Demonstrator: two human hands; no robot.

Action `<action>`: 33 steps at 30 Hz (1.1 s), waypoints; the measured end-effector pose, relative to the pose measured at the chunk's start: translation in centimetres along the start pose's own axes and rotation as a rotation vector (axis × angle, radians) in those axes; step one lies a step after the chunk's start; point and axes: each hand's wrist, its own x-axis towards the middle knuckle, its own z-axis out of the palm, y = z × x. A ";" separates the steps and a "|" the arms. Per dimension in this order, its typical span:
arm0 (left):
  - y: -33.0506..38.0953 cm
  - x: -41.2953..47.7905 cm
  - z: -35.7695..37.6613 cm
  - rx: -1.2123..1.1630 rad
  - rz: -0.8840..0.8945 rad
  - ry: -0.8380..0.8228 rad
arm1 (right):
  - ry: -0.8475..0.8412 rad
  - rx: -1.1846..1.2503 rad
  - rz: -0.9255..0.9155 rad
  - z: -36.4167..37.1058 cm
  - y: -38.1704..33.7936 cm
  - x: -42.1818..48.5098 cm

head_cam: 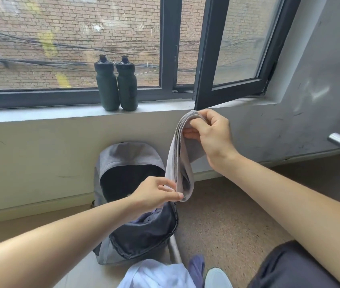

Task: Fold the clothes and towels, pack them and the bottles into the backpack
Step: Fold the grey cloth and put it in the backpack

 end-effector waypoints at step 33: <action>-0.4 -0.3 -0.7 0.693 0.103 0.354 | 0.153 0.394 0.125 -1.5 0.2 2.2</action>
